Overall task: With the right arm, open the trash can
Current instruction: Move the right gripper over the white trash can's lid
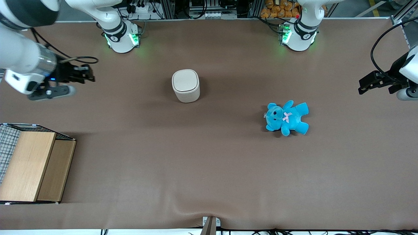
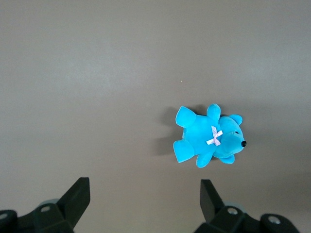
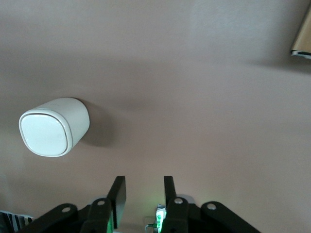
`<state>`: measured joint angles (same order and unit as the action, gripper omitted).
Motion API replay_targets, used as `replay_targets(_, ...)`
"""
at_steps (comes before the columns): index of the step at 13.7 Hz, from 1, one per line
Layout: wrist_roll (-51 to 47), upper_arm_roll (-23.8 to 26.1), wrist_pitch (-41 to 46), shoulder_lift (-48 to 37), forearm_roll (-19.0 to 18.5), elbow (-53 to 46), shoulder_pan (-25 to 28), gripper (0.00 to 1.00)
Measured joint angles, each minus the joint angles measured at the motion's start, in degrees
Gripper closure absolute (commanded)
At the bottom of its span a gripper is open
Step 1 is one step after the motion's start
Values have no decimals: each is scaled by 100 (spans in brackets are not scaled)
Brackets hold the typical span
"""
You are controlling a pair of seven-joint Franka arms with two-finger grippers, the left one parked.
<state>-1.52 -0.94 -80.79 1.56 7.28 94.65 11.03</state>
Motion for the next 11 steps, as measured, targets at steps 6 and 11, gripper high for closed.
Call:
replay_targets(6,-493,266,-1085,-410,13,1221,549,94)
replay_targets(11,-1454,292,-1928,-864,29,2307,1448,100)
